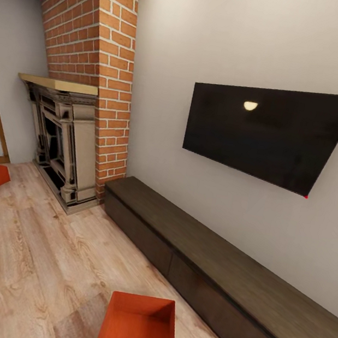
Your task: Move the two storage containers from the living room to the garage. In the garage, place one container on the floor and stack the other container on top of it (either order is fine).
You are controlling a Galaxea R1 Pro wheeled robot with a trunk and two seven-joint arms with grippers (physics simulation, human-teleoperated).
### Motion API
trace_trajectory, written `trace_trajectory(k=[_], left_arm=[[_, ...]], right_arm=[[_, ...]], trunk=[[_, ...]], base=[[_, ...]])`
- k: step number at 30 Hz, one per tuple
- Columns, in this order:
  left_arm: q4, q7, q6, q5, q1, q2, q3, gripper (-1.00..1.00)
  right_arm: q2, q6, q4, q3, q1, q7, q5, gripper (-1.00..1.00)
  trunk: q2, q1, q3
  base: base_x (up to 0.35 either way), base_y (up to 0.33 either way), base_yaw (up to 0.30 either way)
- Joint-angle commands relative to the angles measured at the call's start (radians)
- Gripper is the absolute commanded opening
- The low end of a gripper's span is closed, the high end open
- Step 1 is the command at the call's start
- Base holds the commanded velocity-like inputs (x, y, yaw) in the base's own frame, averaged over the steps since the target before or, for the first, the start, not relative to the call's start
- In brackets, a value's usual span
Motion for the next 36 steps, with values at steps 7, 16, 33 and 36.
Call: trace_trajectory(k=[7, 16, 33, 36], left_arm=[[-0.001, 0.0, 0.0, 0.004, 0.0, 0.0, 0.002, 1.0], [0.002, -0.001, -0.001, 0.0, 0.0, 0.002, -0.006, 1.0], [0.01, 0.0, -0.001, -0.007, 0.0, 0.007, -0.012, 1.0], [0.011, 0.0, -0.001, -0.007, -0.001, 0.006, -0.012, 1.0]], right_arm=[[0.012, 0.008, 0.003, 0.008, -0.001, 0.001, -0.013, 1.0], [0.013, 0.003, 0.003, 0.007, -0.001, 0.005, -0.015, 1.0], [0.013, 0.005, 0.003, 0.004, -0.001, 0.008, -0.016, 1.0], [0.013, 0.006, 0.003, 0.004, -0.001, 0.008, -0.016, 1.0]], trunk=[[0.0, 0.0, -0.001], [0.0, 0.0, -0.007], [0.0, 0.0, -0.031], [0.0, 0.0, -0.035]], base=[[0.0, 0.002, 0.0], [0.0, 0.0, 0.093], [0.0, 0.0, 0.116], [0.0, 0.0, 0.012]])
